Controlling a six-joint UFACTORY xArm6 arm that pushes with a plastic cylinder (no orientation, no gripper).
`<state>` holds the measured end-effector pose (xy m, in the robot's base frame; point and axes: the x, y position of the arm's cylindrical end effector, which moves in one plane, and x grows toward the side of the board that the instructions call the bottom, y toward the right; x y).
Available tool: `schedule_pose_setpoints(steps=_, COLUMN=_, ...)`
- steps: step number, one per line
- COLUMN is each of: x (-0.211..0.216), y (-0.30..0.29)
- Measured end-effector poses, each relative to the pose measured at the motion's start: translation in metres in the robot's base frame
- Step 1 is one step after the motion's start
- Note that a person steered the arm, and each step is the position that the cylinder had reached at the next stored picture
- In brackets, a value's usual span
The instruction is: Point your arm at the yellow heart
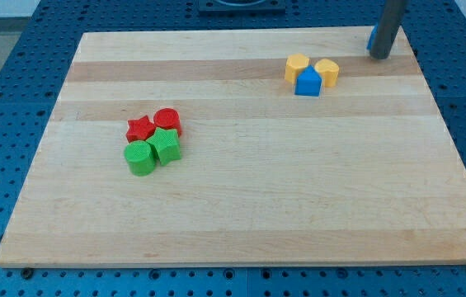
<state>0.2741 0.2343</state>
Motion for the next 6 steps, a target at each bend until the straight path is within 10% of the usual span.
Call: schedule_pose_setpoints(steps=6, x=0.079, y=-0.098)
